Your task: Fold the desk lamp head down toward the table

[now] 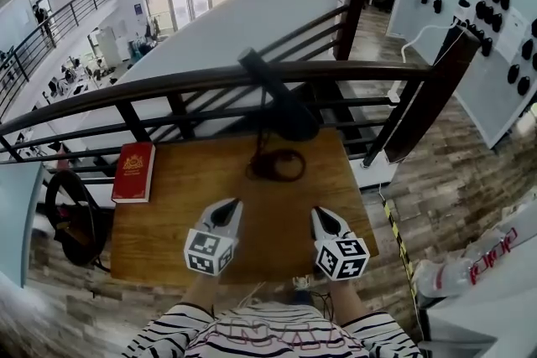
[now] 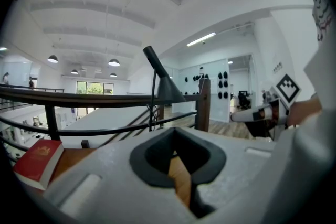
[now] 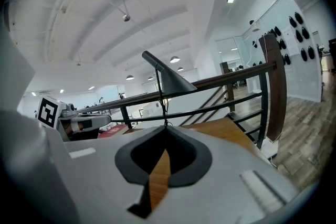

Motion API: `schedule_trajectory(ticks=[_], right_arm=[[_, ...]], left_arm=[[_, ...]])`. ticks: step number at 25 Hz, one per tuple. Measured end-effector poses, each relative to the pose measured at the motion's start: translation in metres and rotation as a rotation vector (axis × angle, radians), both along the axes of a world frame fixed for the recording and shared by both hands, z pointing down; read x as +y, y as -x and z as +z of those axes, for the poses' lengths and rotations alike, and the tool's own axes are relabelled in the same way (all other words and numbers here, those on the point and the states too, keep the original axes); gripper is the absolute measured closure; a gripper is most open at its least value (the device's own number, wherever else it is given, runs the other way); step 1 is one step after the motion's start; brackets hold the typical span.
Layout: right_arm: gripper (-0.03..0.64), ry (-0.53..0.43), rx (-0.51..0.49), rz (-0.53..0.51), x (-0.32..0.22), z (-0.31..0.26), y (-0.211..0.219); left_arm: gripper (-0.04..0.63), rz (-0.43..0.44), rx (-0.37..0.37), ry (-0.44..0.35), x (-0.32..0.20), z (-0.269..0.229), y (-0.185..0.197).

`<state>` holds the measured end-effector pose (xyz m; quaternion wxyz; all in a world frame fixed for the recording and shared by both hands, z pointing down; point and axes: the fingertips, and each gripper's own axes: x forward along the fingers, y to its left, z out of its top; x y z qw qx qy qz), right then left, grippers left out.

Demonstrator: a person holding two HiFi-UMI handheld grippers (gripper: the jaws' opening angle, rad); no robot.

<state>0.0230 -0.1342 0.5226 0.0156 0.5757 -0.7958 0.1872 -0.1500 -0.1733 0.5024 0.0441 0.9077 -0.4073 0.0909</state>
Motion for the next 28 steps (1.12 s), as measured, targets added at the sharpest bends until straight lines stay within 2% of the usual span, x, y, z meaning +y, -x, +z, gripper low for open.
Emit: schedule_trajectory(ticks=[18,28], right_arm=[[0.614,0.009,0.019,0.018,0.058,0.009,0.039],[0.614,0.007,0.018,0.018,0.063,0.011,0.049]], left_arm=[[0.594,0.078,0.022,0.018,0.063,0.011,0.030],[0.594,0.084,0.044,0.035,0.074,0.015,0.038]])
